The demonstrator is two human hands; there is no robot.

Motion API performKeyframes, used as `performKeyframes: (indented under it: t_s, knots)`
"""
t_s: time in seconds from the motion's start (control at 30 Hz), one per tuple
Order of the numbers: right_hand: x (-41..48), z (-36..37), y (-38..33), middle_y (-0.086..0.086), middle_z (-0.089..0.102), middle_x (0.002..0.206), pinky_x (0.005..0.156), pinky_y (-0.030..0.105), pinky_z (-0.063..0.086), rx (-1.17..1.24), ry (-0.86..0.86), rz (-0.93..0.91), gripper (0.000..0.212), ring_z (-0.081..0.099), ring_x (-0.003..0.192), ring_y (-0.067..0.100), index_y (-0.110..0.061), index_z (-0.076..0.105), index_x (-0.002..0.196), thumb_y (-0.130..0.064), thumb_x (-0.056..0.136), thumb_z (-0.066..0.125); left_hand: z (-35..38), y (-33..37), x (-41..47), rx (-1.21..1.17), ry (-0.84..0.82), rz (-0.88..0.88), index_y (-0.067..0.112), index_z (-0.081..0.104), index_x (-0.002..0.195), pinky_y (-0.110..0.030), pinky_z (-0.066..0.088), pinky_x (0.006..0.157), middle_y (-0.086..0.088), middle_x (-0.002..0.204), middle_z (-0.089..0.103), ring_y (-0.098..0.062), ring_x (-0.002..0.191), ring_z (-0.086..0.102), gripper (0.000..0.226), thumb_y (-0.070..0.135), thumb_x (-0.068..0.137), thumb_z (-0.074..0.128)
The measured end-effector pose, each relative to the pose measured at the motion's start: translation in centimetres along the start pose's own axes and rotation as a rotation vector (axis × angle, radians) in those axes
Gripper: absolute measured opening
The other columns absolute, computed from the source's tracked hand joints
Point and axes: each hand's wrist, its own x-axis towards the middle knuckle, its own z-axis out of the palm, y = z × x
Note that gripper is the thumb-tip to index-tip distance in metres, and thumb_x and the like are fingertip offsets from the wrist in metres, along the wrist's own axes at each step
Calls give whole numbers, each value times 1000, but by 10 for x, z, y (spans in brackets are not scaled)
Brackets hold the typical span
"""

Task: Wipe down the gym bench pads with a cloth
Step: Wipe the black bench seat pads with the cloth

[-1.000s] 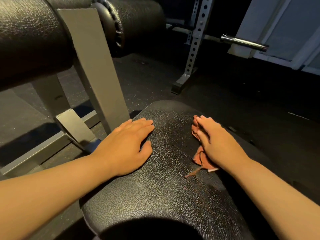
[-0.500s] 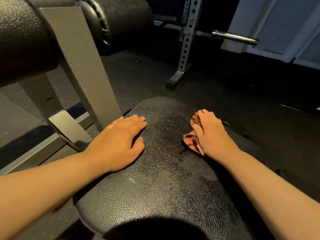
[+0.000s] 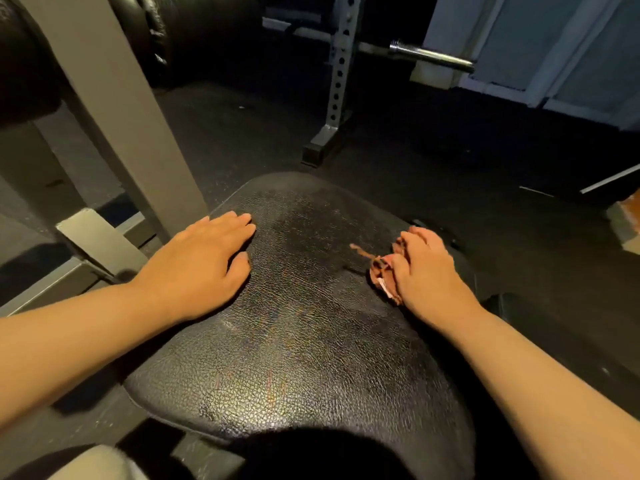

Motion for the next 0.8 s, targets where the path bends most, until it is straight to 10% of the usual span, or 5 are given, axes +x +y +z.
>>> performKeyframes:
  t_s: [0.13,0.3,0.53,0.67,0.8]
  knots:
    - [-8,15,-61,17,56,115,96,49,46,75,61,-2,47,52,109,36,-8,59,106,-45,88,37,6,28,0,9,-51,-111,18,25,157,-42,1,125,-2,166,13,-20,154,4,62,41,100,30]
    - [-65,27,-89,-5,18,165,126,35,6,185,-234,-489,59,6,153,12,-25,25,156,-36,103,45,13,39,-4,30,-51,-123,18,18,159,-43,-4,124,-3,167,6,-22,154,-3,64,43,100,23]
    - [-12,-2,-9,16,48,124,104,44,34,-77,142,82,40,44,121,37,-15,66,119,-46,96,55,12,40,-4,4,-22,-128,21,20,158,-42,-3,125,0,167,8,-18,154,-2,59,38,102,28]
    - [-20,9,-73,27,60,104,88,62,50,121,217,-215,10,58,102,47,-23,65,84,-16,90,61,12,40,-3,-4,-7,-132,20,26,156,-43,0,125,0,166,14,-19,154,3,59,38,100,28]
    - [-45,26,-80,-5,17,164,126,34,10,191,-265,-458,52,6,153,12,-22,35,152,-32,102,49,9,39,-5,-10,-17,-98,21,27,156,-40,1,124,0,166,15,-19,154,5,75,48,88,14]
